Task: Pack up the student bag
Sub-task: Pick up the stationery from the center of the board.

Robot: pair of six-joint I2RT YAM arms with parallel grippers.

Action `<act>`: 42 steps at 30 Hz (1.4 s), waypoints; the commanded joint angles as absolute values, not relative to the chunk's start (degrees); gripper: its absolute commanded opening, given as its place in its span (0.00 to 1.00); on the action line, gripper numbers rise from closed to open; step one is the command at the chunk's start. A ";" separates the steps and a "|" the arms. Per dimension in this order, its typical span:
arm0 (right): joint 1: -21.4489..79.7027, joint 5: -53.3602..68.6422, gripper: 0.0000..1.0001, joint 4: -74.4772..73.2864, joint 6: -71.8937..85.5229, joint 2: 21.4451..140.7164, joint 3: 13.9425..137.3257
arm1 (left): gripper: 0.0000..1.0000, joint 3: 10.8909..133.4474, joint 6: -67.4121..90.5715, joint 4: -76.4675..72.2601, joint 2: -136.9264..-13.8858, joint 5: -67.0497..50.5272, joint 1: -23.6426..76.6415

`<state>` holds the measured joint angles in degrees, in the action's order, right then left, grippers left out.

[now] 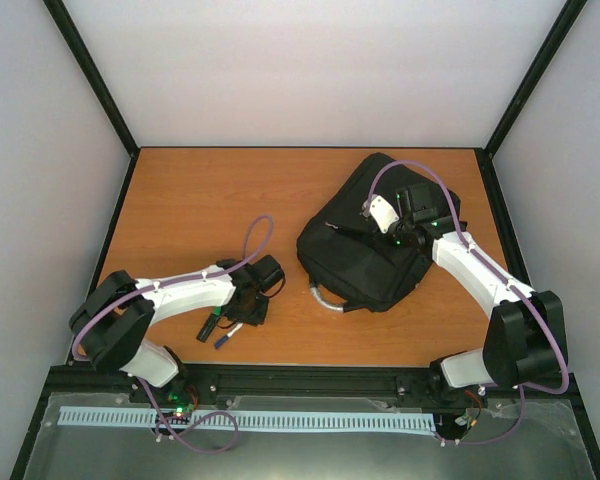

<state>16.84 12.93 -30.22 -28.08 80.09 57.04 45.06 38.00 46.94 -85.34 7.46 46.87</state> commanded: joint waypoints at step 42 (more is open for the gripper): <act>16.15 15.47 0.03 -31.00 -28.78 80.48 57.74 | 0.43 52.71 34.20 44.89 -92.25 -0.50 53.43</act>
